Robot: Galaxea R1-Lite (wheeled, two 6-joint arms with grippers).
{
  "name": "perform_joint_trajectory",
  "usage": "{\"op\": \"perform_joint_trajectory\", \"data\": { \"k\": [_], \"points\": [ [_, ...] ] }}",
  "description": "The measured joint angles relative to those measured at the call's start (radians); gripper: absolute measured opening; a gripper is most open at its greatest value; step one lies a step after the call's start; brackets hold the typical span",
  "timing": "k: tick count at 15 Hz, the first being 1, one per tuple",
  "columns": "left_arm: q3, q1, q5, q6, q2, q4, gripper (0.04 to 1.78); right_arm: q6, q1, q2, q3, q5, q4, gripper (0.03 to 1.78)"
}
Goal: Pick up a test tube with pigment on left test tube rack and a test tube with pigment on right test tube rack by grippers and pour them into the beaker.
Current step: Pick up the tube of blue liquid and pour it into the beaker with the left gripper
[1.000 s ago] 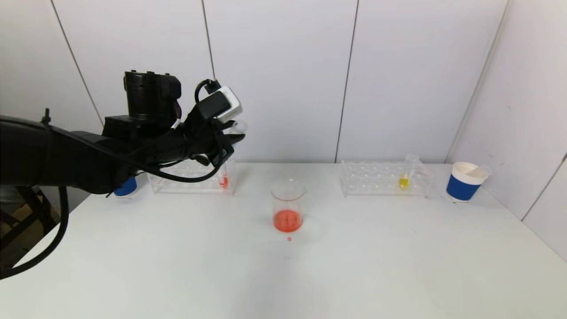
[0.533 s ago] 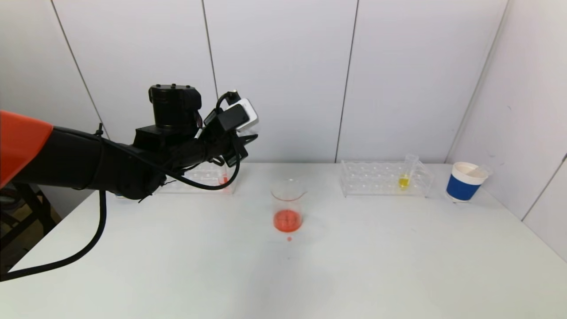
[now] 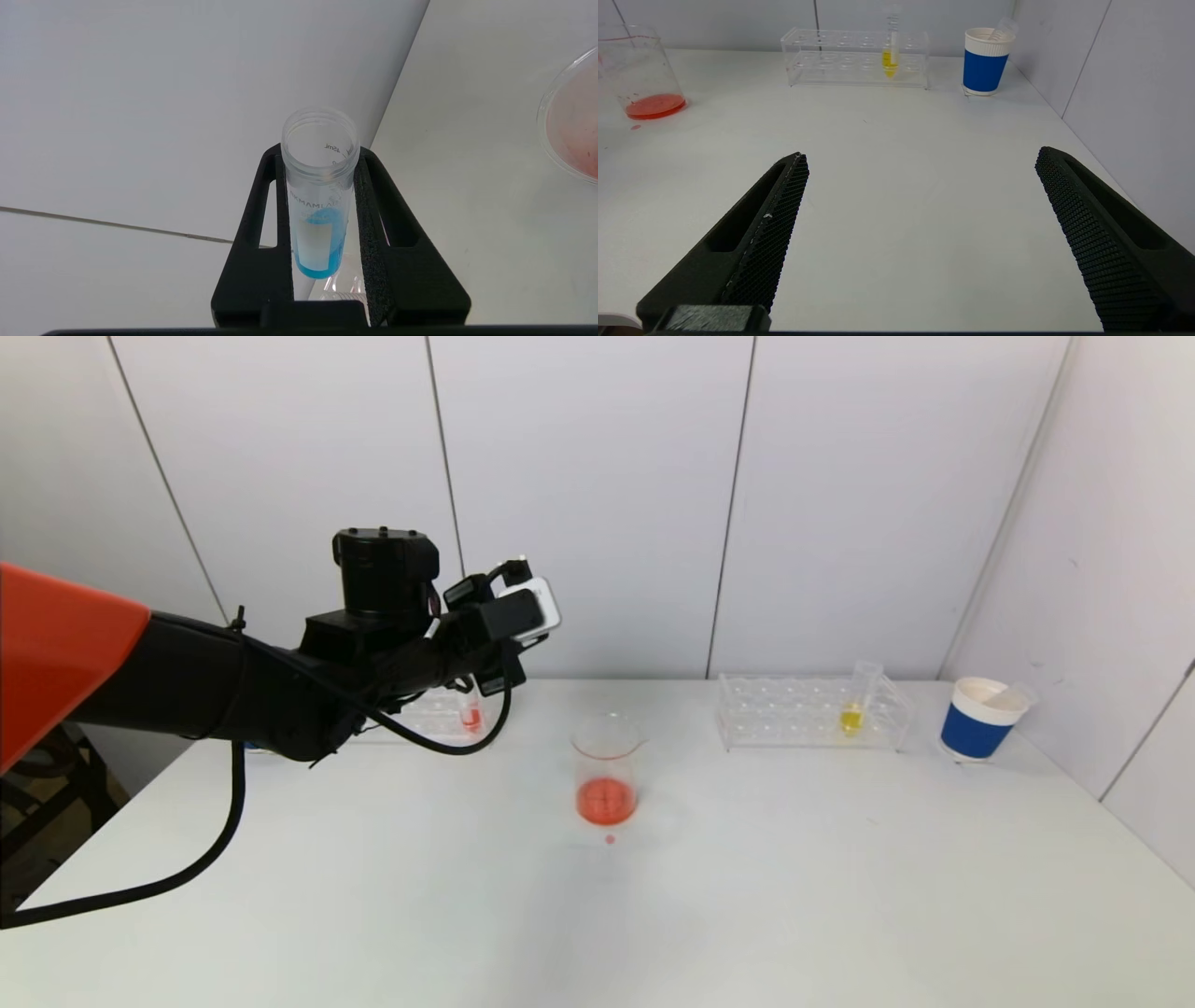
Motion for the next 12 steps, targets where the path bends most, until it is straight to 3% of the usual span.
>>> {"op": "perform_joint_trajectory", "data": {
  "k": [6, 12],
  "points": [
    [0.031, -0.027, -0.040, 0.034, 0.015, -0.165, 0.43, 0.000, 0.000, 0.000, 0.000, 0.000, 0.000, 1.77],
    [0.076, -0.049, -0.041, 0.034, 0.019, -0.244, 0.43, 0.000, 0.000, 0.000, 0.000, 0.000, 0.000, 1.77]
  ]
}}
